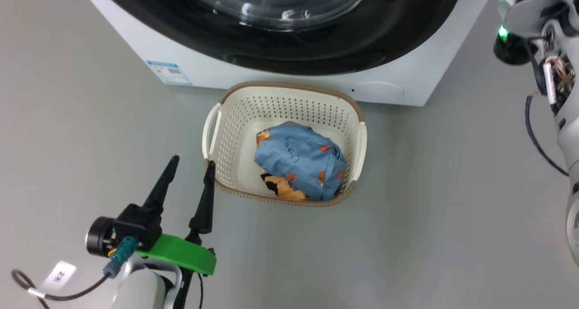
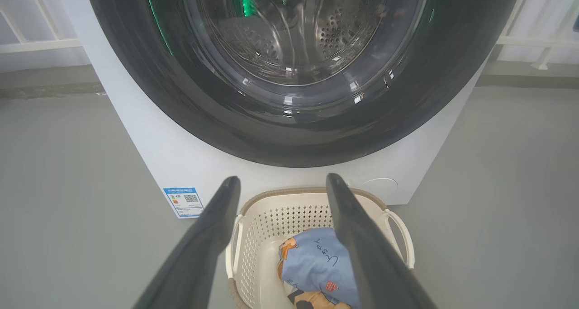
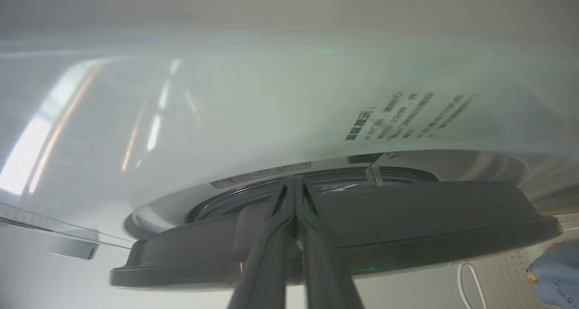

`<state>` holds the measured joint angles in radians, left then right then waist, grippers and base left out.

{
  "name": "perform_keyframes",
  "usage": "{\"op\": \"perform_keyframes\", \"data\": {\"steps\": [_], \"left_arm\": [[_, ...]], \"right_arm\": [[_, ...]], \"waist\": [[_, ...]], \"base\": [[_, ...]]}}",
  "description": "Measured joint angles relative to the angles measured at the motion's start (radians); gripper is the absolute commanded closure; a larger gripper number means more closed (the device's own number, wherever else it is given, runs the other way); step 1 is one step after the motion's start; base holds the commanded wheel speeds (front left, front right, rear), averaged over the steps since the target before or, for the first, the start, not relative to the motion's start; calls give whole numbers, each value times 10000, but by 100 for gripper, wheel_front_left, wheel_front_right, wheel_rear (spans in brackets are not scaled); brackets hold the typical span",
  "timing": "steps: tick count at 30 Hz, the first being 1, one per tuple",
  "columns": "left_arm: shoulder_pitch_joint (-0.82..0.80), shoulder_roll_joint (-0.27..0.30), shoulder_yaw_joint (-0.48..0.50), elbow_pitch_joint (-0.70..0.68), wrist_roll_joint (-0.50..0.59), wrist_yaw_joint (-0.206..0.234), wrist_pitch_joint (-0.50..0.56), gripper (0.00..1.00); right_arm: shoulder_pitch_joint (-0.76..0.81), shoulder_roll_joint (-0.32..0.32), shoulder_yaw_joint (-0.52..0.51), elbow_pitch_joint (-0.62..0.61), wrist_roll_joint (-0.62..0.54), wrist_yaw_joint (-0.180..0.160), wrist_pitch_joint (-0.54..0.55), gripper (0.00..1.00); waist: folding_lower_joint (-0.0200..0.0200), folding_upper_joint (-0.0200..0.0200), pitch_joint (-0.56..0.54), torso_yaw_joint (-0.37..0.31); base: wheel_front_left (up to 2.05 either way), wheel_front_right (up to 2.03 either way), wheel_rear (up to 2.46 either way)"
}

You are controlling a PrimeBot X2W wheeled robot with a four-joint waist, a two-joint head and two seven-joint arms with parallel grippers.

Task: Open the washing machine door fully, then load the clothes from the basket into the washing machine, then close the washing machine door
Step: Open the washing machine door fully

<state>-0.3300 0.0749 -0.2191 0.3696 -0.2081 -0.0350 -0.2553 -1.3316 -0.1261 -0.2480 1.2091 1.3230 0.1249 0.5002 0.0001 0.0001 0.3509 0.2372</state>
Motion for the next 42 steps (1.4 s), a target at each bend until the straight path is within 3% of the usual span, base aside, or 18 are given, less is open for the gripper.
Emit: {"op": "perform_keyframes", "data": {"steps": [15,24,33,42], "left_arm": [[-226,-278,121,4,171,-178,0,0],[-230,-311,261,77,180,-188,0,0],[-230,-376,378,174,278,-263,0,0],[-214,-393,504,207,351,-263,0,0]], "right_arm": [[-737,-56,535,568,-464,2,107,100],[-716,-117,803,587,-593,2,759,100],[-107,-38,1223,-119,-608,2,2405,100],[1303,479,1904,-1289,-479,2,3967,100]], "waist": [[-1,0,346,340],[-1,0,304,293],[-1,0,169,88],[-1,0,-84,-127]], "base": [[0,0,0],[0,0,0],[0,0,0],[0,0,0]]}}
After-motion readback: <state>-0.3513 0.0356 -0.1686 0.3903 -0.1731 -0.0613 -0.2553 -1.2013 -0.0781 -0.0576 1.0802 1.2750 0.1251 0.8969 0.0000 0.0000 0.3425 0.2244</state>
